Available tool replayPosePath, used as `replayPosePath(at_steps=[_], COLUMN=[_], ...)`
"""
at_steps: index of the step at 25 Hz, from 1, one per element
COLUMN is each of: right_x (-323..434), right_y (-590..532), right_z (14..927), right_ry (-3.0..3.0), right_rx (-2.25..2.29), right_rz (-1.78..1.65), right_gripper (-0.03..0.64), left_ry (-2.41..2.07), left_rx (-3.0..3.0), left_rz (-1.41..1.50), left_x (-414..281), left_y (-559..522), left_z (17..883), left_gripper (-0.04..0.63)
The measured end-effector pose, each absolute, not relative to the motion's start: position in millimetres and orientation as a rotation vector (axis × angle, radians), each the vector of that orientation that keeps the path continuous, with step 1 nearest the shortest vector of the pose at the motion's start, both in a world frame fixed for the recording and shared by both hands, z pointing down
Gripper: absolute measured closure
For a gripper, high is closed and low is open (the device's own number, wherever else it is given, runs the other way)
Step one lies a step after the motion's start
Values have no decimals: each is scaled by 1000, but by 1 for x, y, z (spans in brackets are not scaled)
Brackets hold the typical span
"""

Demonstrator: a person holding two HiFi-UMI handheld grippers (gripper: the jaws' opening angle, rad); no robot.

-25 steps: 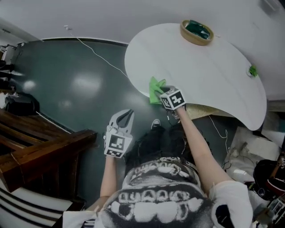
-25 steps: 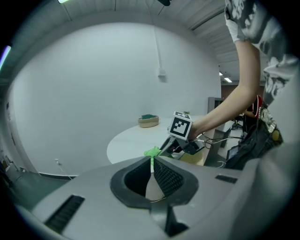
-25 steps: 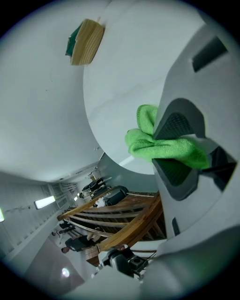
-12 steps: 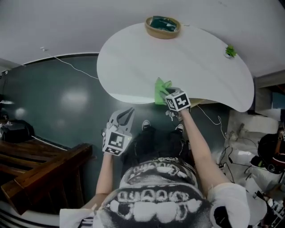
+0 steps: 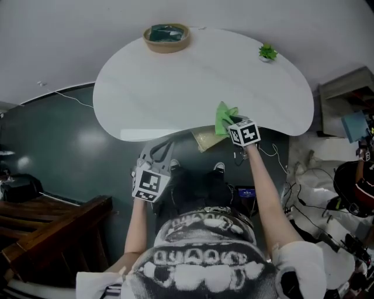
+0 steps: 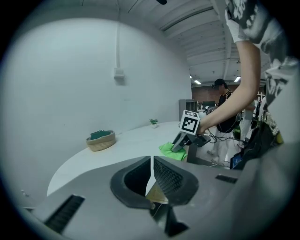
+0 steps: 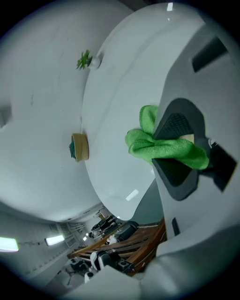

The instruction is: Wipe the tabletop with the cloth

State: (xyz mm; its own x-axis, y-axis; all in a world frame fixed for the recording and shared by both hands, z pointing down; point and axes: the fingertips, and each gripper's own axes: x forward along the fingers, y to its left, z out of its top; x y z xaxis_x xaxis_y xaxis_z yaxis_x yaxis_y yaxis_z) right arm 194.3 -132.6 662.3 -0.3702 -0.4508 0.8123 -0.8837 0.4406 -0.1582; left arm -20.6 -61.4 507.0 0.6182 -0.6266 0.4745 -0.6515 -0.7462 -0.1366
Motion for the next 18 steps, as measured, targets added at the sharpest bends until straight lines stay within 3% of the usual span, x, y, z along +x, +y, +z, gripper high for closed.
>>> replayPosePath(at_steps=[10, 18], right_x=[387, 488], right_y=[-90, -59], right_z=[664, 665], right_ry=[-1919, -1847], right_rx=[1296, 1441], right_rz=[843, 885], right_gripper=[495, 495], left_ry=[-996, -935], left_rx=[2856, 2873], left_rz=[754, 843], left_x=[136, 188], left_y=[-38, -18], left_z=[503, 505], left_gripper=[577, 578])
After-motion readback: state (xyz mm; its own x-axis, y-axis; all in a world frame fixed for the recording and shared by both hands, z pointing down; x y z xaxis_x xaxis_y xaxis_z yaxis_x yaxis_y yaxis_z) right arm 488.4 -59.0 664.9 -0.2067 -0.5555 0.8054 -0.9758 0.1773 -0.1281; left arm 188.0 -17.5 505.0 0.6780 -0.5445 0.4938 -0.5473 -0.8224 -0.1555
